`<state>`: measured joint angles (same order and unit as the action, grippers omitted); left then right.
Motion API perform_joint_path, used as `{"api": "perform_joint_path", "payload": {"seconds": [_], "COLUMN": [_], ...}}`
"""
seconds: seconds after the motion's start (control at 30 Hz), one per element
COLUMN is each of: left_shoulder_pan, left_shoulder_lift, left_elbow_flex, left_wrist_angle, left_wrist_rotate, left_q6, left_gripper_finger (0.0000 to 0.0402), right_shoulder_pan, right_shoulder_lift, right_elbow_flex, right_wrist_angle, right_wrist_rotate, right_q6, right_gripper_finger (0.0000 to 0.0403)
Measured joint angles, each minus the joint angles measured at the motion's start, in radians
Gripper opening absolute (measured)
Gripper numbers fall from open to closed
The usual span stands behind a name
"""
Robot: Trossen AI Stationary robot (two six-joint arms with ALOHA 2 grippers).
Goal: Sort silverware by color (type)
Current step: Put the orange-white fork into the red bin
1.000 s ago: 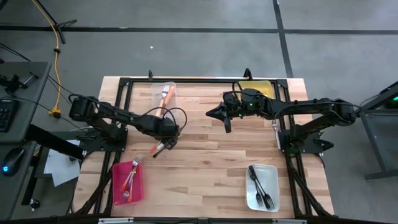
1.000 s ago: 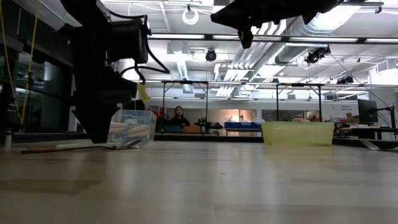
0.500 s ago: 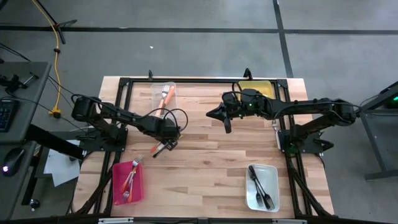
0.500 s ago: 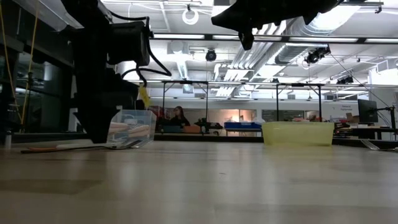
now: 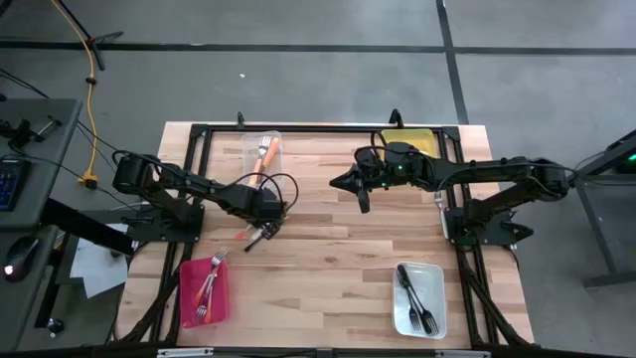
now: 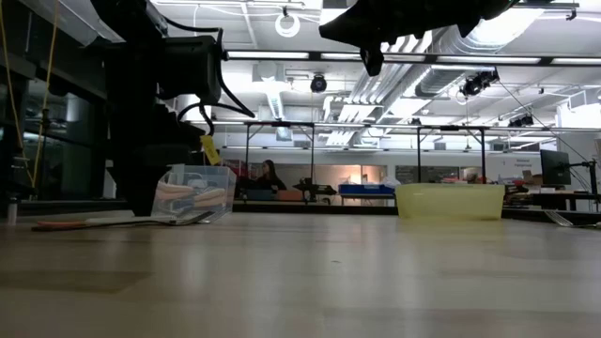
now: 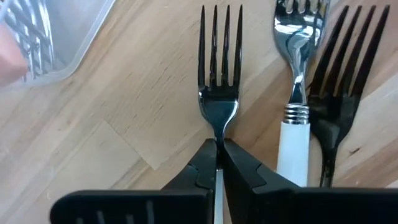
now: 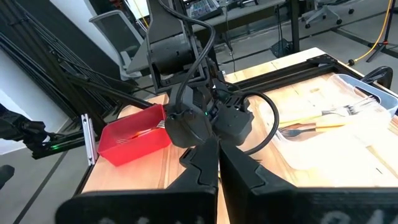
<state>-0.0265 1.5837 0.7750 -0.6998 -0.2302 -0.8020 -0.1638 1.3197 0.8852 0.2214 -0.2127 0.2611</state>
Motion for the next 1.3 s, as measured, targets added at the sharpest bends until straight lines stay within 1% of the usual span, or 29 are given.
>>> {"api": "perform_joint_path", "payload": {"seconds": [0.1,0.17,0.27,0.4,0.47,0.57,0.63,0.7,0.73,0.8,0.9,0.97,1.1,1.17,1.3], "left_shoulder_pan": [0.0,0.0,0.0,0.0,0.0,0.0,0.002,0.016,0.024,0.037,0.053,0.059,0.062,0.066,0.073], "left_shoulder_lift": [-0.021,-0.07,-0.2,-0.422,-0.53,-0.659,-0.712,-0.741,-0.745,-0.742,-0.694,-0.647,-0.535,-0.488,-0.429], "left_elbow_flex": [0.0,0.0,0.0,0.0,0.0,0.002,0.002,0.003,0.003,0.003,0.004,0.003,-0.002,-0.026,-0.094], "left_wrist_angle": [-0.011,-0.029,-0.05,-0.003,0.061,0.23,0.359,0.485,0.549,0.655,0.771,0.826,1.032,1.133,1.331], "left_wrist_rotate": [0.019,0.019,-0.002,-0.109,-0.181,-0.273,-0.31,-0.318,-0.31,-0.263,-0.178,-0.112,0.037,0.07,0.09], "left_q6": [0.032,0.045,0.047,0.064,0.107,0.247,0.361,0.461,0.507,0.583,0.65,0.664,0.691,0.685,0.625], "left_gripper_finger": [0.0003,0.0002,0.0001,0.0001,0.0001,0.0001,0.0001,0.0001,0.0001,0.0,0.0,0.0,0.0,0.0,0.0], "right_shoulder_pan": [0.0,0.0,0.0,0.0,0.0,0.0,0.0,0.0,0.0,0.0,0.0,0.0,0.0,0.001,0.003], "right_shoulder_lift": [0.0,0.0,0.0,0.0,0.0,0.0,0.0,0.0,0.0,0.0,0.0,0.0,0.0,0.0,0.0], "right_elbow_flex": [0.0,0.0,0.0,0.0,0.0,0.0,0.0,0.0,0.0,0.0,0.0,0.0,0.0,0.0,0.0], "right_wrist_angle": [0.0,0.0,0.0,0.0,0.002,0.015,0.037,0.051,0.057,0.07,0.09,0.099,0.098,0.098,0.101], "right_wrist_rotate": [0.0,0.0,0.0,0.0,0.0,-0.01,-0.023,-0.025,-0.026,-0.027,-0.033,-0.052,-0.083,-0.087,-0.087], "right_q6": [0.0,-0.007,-0.026,-0.044,-0.045,-0.045,-0.045,-0.044,-0.044,-0.041,-0.034,-0.033,-0.01,-0.005,-0.004], "right_gripper_finger": [0.0,0.0,0.0,0.0,0.0,0.0,0.0,0.0,0.0,0.0,0.0,0.0,0.0,0.0,0.0]}}
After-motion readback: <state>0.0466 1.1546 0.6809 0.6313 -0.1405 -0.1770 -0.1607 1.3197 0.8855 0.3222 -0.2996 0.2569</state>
